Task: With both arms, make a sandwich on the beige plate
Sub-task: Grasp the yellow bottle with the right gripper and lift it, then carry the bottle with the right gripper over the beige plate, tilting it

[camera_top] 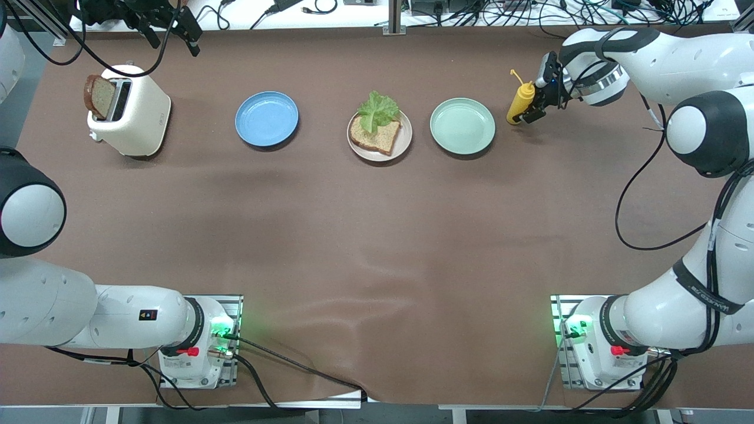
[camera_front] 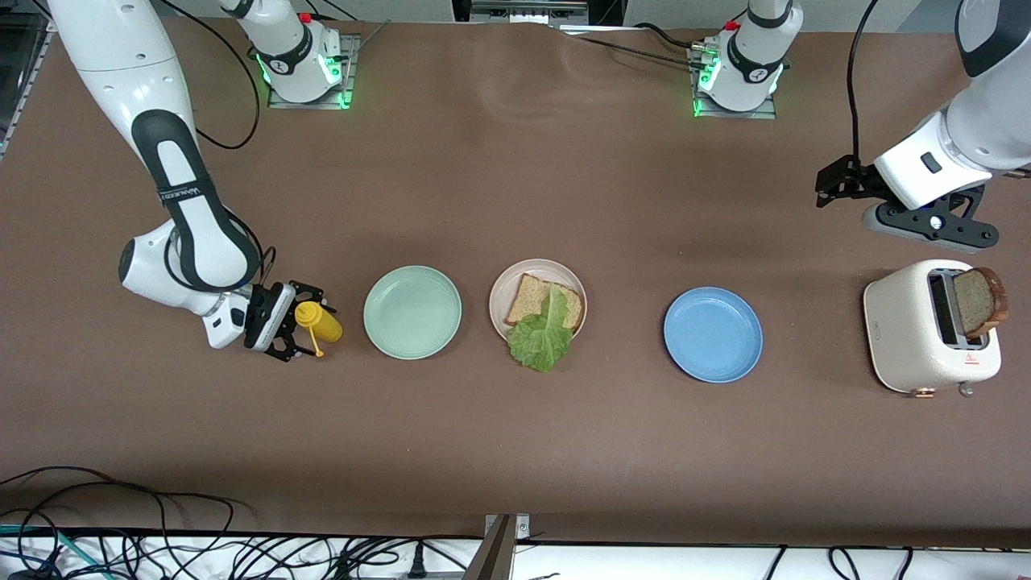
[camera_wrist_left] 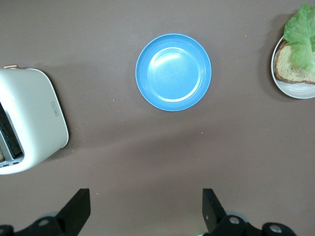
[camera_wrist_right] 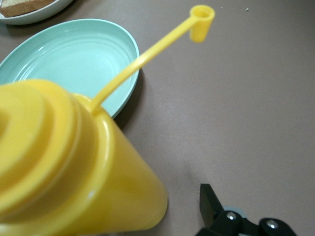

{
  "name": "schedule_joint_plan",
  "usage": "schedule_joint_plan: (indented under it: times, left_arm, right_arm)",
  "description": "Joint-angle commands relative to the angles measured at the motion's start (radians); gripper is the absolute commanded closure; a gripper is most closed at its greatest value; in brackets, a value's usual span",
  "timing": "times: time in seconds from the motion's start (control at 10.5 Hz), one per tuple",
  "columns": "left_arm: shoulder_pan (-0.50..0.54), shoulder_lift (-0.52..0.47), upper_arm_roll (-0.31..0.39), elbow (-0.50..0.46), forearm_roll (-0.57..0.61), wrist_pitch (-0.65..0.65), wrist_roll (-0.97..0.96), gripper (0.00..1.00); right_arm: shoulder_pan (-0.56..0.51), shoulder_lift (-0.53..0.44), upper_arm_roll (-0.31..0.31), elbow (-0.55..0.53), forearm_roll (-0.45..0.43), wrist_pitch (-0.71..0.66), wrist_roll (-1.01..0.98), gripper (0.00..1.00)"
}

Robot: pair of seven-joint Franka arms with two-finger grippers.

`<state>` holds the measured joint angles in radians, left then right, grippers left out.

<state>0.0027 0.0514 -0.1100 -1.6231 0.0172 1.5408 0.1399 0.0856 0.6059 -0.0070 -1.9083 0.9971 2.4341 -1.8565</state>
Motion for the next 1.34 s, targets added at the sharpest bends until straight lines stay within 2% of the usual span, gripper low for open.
schedule_joint_plan:
  times: [0.0, 0.1, 0.19, 0.38, 0.48, 0.86, 1.24]
  left_arm:
    - [-0.003, -0.004, -0.002, 0.000, -0.022, -0.008, 0.000, 0.00]
    - [-0.003, -0.005, -0.017, -0.001, -0.022, -0.010, -0.006, 0.00]
    - [-0.001, -0.005, -0.020, -0.001, -0.022, -0.010, -0.006, 0.00]
    - [0.000, 0.001, -0.020, -0.001, -0.022, -0.010, -0.008, 0.00]
    - [-0.001, 0.001, -0.020, 0.000, -0.020, -0.010, -0.008, 0.00]
    - [-0.003, 0.005, -0.022, 0.000, -0.023, -0.010, -0.009, 0.00]
    - [-0.001, 0.008, -0.022, -0.001, -0.023, -0.010, -0.008, 0.00]
  right_arm:
    - [0.003, 0.011, 0.004, 0.017, 0.023, 0.014, 0.000, 0.55]
    - [0.005, 0.011, 0.004, 0.018, 0.023, 0.014, 0.003, 0.81]
    - [0.005, 0.009, 0.004, 0.018, 0.021, 0.014, 0.005, 1.00]
    - [0.006, 0.002, 0.002, 0.051, -0.004, 0.013, 0.034, 1.00]
    - [0.014, -0.011, 0.004, 0.066, -0.053, 0.010, 0.083, 1.00]
    - [0.071, -0.087, 0.004, 0.110, -0.427, 0.000, 0.587, 1.00]
    - [0.192, -0.118, 0.004, 0.216, -0.706, -0.127, 1.114, 1.00]
